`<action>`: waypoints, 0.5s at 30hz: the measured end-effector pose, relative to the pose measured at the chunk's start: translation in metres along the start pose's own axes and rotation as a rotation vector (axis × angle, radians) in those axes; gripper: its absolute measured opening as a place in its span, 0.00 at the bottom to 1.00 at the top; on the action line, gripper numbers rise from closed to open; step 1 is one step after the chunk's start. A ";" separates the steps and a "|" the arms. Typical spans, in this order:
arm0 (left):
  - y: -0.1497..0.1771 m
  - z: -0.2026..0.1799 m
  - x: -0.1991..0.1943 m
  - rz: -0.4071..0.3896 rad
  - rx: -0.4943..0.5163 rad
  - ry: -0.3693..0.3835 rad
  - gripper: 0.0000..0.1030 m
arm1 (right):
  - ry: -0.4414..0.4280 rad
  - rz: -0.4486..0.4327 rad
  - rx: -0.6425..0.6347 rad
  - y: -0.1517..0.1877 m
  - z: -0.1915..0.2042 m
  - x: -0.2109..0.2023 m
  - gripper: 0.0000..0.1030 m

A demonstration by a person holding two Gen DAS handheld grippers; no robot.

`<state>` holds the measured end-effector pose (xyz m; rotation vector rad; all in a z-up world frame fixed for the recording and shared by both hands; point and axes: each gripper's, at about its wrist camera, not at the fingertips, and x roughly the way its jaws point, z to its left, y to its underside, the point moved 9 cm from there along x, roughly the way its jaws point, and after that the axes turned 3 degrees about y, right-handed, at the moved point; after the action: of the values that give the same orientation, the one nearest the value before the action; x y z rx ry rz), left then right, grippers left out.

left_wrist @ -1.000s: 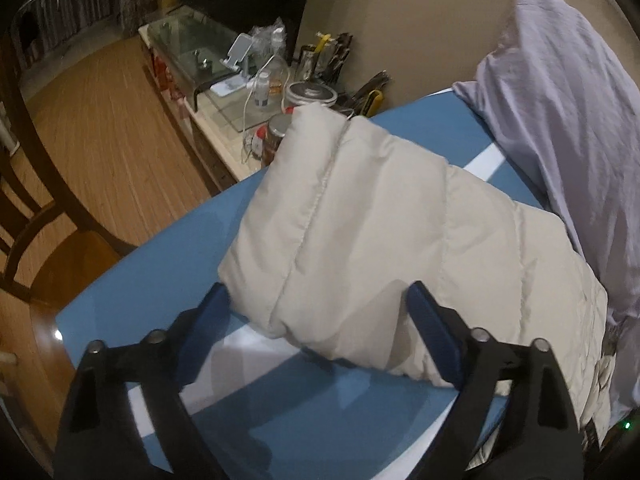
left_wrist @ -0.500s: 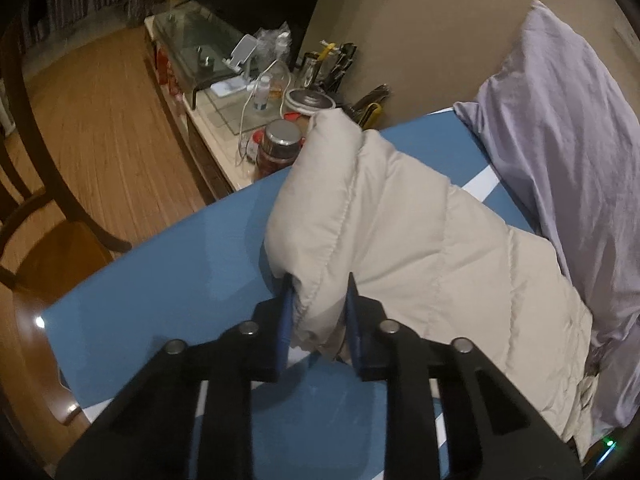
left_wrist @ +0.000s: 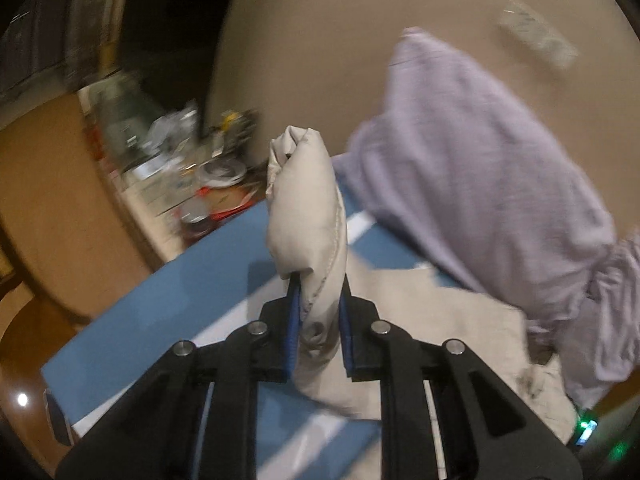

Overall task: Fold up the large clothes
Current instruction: 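Lift the sleeve and carry it across the jacket body toward the collar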

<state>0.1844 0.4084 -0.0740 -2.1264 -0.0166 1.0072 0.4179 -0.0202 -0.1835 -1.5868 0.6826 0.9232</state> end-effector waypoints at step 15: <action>0.029 -0.218 -0.039 0.026 0.276 0.394 0.17 | 0.024 -0.069 0.058 0.012 -0.056 -0.057 0.90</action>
<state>0.2939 0.2372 0.0186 -2.0346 0.3251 0.5531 0.3890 -0.0806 -0.1376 -1.5627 0.6620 0.8281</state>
